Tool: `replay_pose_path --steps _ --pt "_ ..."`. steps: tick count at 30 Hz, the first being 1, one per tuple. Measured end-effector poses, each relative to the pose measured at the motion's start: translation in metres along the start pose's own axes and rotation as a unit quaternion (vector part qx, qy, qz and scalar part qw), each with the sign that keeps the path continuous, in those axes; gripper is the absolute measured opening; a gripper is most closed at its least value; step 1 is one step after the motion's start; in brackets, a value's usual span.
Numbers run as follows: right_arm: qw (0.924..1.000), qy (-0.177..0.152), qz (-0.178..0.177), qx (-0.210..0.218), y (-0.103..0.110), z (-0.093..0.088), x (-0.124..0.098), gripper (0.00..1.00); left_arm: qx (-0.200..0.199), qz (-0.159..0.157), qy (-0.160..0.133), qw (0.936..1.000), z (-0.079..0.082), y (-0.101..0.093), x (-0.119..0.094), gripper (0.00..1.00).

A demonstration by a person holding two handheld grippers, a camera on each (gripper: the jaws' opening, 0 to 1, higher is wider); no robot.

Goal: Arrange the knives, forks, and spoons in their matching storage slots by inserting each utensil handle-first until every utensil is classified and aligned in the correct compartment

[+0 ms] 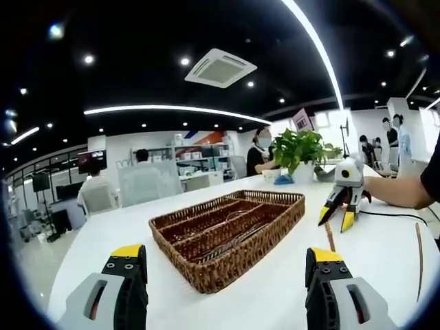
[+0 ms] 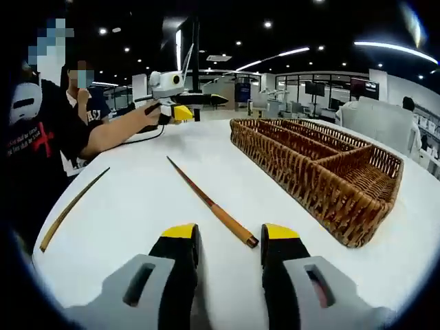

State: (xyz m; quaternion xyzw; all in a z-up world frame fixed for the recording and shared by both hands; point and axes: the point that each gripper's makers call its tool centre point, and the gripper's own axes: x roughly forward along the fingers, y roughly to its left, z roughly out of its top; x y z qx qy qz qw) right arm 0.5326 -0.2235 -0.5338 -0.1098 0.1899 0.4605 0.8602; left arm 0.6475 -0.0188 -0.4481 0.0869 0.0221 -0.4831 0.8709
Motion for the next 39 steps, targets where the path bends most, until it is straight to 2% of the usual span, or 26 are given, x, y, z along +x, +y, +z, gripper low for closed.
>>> replay_pose_path --steps 3,5,8,11,13,15,18,23,25,28,33,39 --pt "0.9999 0.001 0.008 -0.007 0.005 0.000 -0.001 0.26 0.000 0.000 -0.001 1.0000 0.001 0.000 0.000 1.00" --pt "0.9995 0.005 0.032 -0.001 0.015 -0.001 -0.001 0.12 0.000 -0.001 0.000 1.0000 0.000 -0.001 0.000 1.00" --pt "0.9989 0.013 0.044 0.002 0.020 -0.001 -0.005 0.07 0.001 -0.001 0.002 1.0000 -0.001 -0.001 0.000 1.00" --pt "0.9986 0.014 0.051 -0.007 0.030 -0.001 -0.004 0.07 0.000 -0.001 0.000 1.0000 0.000 0.000 0.000 1.00" --pt "0.9986 0.007 0.050 -0.016 0.034 0.001 0.000 0.18 0.000 0.000 0.000 1.0000 0.000 0.000 0.000 1.00" --pt "0.9990 0.005 0.044 -0.010 0.032 0.004 0.004 0.23 0.000 0.000 0.001 1.0000 -0.001 0.000 0.000 1.00" --pt "0.9991 -0.002 0.035 -0.022 0.030 0.008 0.010 0.22 0.001 -0.001 0.003 1.0000 -0.002 0.000 0.001 1.00" --pt "0.9992 -0.003 0.031 -0.026 0.029 0.008 0.013 0.08 0.000 0.001 0.002 1.0000 -0.002 0.002 0.000 1.00" --pt "0.9992 -0.004 0.028 -0.027 0.025 0.009 0.011 0.06 0.000 0.001 0.002 1.0000 -0.001 0.003 0.000 1.00" --pt "0.9994 0.000 0.029 -0.016 0.026 0.007 0.008 0.05 0.000 0.001 0.001 1.0000 -0.001 0.002 0.000 1.00" --pt "0.9995 0.006 0.021 -0.024 0.024 0.007 0.009 0.05 0.001 -0.001 0.003 1.0000 -0.002 0.001 0.000 1.00" --pt "0.9998 -0.003 0.013 -0.016 0.022 0.016 0.003 0.05 -0.005 -0.002 0.007 1.0000 -0.003 0.001 -0.001 1.00"
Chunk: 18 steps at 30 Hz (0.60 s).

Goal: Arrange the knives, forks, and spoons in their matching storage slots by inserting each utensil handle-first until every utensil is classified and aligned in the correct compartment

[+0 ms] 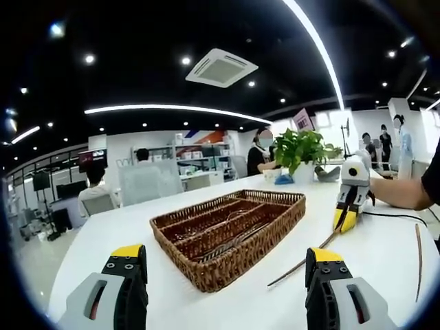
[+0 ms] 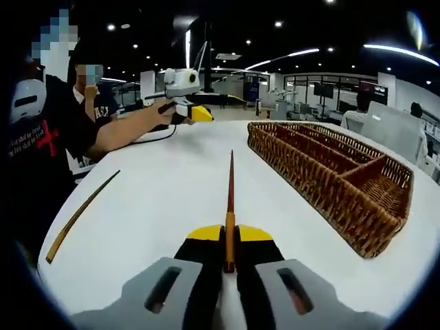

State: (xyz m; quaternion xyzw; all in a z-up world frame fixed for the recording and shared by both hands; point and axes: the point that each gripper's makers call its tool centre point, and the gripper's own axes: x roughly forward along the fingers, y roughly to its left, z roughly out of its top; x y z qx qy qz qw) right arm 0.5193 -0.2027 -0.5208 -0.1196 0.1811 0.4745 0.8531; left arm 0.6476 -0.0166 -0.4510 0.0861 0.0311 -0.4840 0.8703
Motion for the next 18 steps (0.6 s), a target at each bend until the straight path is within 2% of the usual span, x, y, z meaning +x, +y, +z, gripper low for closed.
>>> replay_pose_path --steps 4,7,9,13,16,18 --pt "0.9999 0.009 0.001 -0.004 0.001 -0.003 0.002 0.04 0.000 0.000 0.022 0.9998 -0.007 0.000 0.000 1.00" --pt "0.9998 0.016 0.004 -0.007 0.003 -0.006 0.003 0.04 -0.009 0.000 0.054 0.9985 -0.015 0.000 -0.003 1.00" --pt "0.9998 0.019 0.005 -0.006 0.004 -0.007 0.003 0.04 -0.019 0.006 0.090 0.9957 -0.025 0.003 -0.008 1.00" --pt "0.9997 0.023 0.001 -0.013 0.003 -0.007 0.003 0.04 -0.015 0.020 0.106 0.9941 -0.026 0.008 -0.014 1.00" --pt "0.9996 0.022 -0.002 -0.015 0.002 -0.006 0.002 0.04 -0.020 0.019 0.133 0.9907 -0.034 0.007 -0.020 1.00" --pt "0.9997 0.012 -0.008 -0.019 0.000 -0.002 0.002 0.04 -0.003 0.037 0.146 0.9886 -0.038 0.014 -0.021 1.00"
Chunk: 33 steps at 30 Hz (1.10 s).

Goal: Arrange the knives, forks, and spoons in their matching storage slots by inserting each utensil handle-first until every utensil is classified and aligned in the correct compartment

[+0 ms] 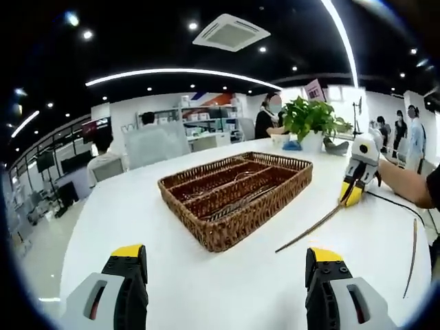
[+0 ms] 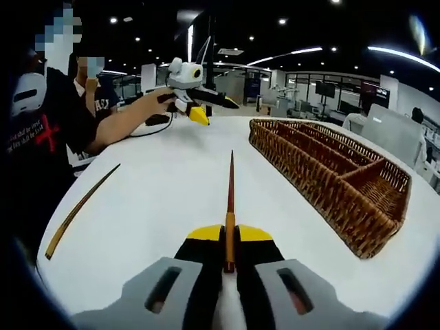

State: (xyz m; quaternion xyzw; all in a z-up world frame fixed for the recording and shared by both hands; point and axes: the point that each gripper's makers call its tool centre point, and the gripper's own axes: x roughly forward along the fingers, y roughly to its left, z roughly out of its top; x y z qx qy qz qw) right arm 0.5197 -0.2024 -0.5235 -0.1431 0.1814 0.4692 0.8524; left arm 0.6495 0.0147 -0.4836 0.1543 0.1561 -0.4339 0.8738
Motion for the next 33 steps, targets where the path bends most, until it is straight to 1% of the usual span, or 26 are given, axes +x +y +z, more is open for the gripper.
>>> replay_pose_path --steps 1,3,6,8,11,13,14,18,20,21,24,26,29,32,33 --pt "1.0000 -0.007 -0.001 -0.005 -0.001 0.003 -0.001 0.04 -0.002 -0.002 -0.003 1.0000 0.001 -0.001 0.000 1.00" --pt "0.9999 -0.015 0.002 0.003 0.000 0.007 -0.002 0.04 -0.006 -0.001 -0.013 0.9999 0.004 0.000 0.000 1.00" --pt "0.9999 -0.017 0.001 0.000 0.000 0.008 -0.003 0.04 0.001 0.010 -0.029 0.9995 0.011 0.005 -0.003 1.00" --pt "0.9998 -0.017 0.002 0.006 0.000 0.009 -0.003 0.04 -0.004 0.009 -0.033 0.9994 0.012 0.006 -0.004 1.00" --pt "0.9998 -0.018 -0.002 0.001 0.001 0.010 -0.002 0.04 -0.008 0.010 -0.036 0.9993 0.012 0.008 -0.003 1.00" --pt "0.9995 -0.029 -0.005 -0.007 0.002 0.019 -0.001 0.04 -0.006 0.023 -0.038 0.9990 0.011 0.013 -0.002 1.00" --pt "0.9992 -0.038 -0.011 -0.007 0.002 0.026 -0.001 0.04 -0.007 0.024 -0.037 0.9990 0.011 0.014 -0.002 1.00" --pt "0.9969 -0.072 -0.031 0.007 0.001 0.048 -0.008 0.04 -0.012 0.030 -0.038 0.9988 0.009 0.018 -0.002 1.00" --pt "0.9957 -0.079 -0.048 0.010 -0.005 0.056 -0.013 0.04 -0.014 0.029 -0.041 0.9986 0.010 0.018 -0.002 1.00" --pt "0.9947 -0.082 -0.061 0.007 -0.008 0.059 -0.015 0.04 -0.015 0.030 -0.042 0.9986 0.011 0.018 -0.002 1.00" --pt "0.9927 -0.092 -0.077 0.011 -0.010 0.067 -0.017 0.04 -0.015 0.032 -0.042 0.9985 0.010 0.019 -0.001 1.00" --pt "0.9882 -0.104 -0.112 -0.004 -0.019 0.076 -0.021 0.03 -0.017 0.034 -0.042 0.9984 0.010 0.020 -0.001 1.00" --pt "0.9842 -0.106 -0.142 0.009 -0.025 0.082 -0.025 0.03 -0.020 0.034 -0.047 0.9981 0.011 0.021 0.000 1.00" --pt "0.9764 -0.110 -0.184 0.028 -0.039 0.085 -0.033 0.03 -0.018 0.036 -0.049 0.9980 0.012 0.022 0.000 1.00" --pt "0.9748 -0.111 -0.190 0.036 -0.041 0.086 -0.035 0.03 -0.018 0.035 -0.050 0.9980 0.013 0.022 0.000 1.00"
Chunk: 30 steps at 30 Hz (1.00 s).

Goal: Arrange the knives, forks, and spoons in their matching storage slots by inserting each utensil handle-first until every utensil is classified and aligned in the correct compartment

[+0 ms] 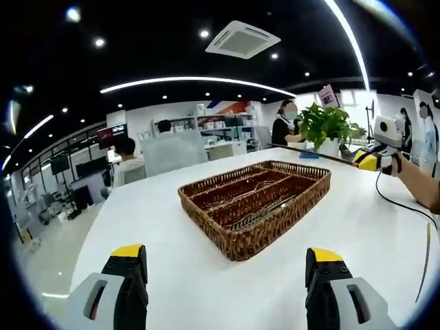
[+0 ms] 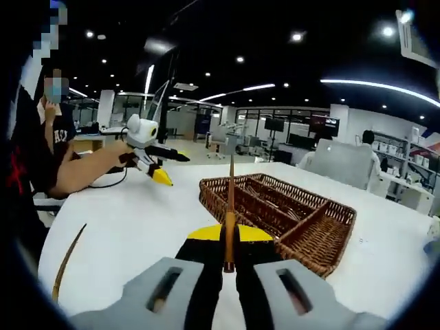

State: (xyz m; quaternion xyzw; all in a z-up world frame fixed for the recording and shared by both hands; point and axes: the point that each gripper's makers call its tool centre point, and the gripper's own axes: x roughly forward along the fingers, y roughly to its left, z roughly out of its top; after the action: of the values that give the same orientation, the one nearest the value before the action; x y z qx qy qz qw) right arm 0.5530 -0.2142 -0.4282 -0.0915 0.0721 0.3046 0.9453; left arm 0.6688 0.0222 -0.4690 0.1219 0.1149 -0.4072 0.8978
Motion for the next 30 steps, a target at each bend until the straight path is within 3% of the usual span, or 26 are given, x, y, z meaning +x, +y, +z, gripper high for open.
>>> replay_pose_path --steps 11,16,20,24,30 --pt "0.9933 -0.011 -0.100 0.058 -0.046 0.004 -0.015 0.03 0.003 -0.002 -0.004 1.0000 0.002 0.000 0.000 1.00" --pt "0.9829 -0.002 -0.159 0.093 -0.070 -0.002 -0.026 0.03 0.002 0.000 -0.005 1.0000 0.003 0.003 0.000 1.00" --pt "0.9753 0.009 -0.203 0.086 -0.086 -0.008 -0.036 0.03 0.004 0.001 -0.005 1.0000 0.002 0.003 0.001 1.00" --pt "0.9697 0.007 -0.222 0.102 -0.095 -0.010 -0.044 0.03 0.005 0.000 -0.005 1.0000 0.002 0.002 0.001 1.00" --pt "0.9676 0.010 -0.230 0.104 -0.098 -0.012 -0.048 0.03 0.005 0.002 -0.005 1.0000 0.002 0.002 0.000 1.00"
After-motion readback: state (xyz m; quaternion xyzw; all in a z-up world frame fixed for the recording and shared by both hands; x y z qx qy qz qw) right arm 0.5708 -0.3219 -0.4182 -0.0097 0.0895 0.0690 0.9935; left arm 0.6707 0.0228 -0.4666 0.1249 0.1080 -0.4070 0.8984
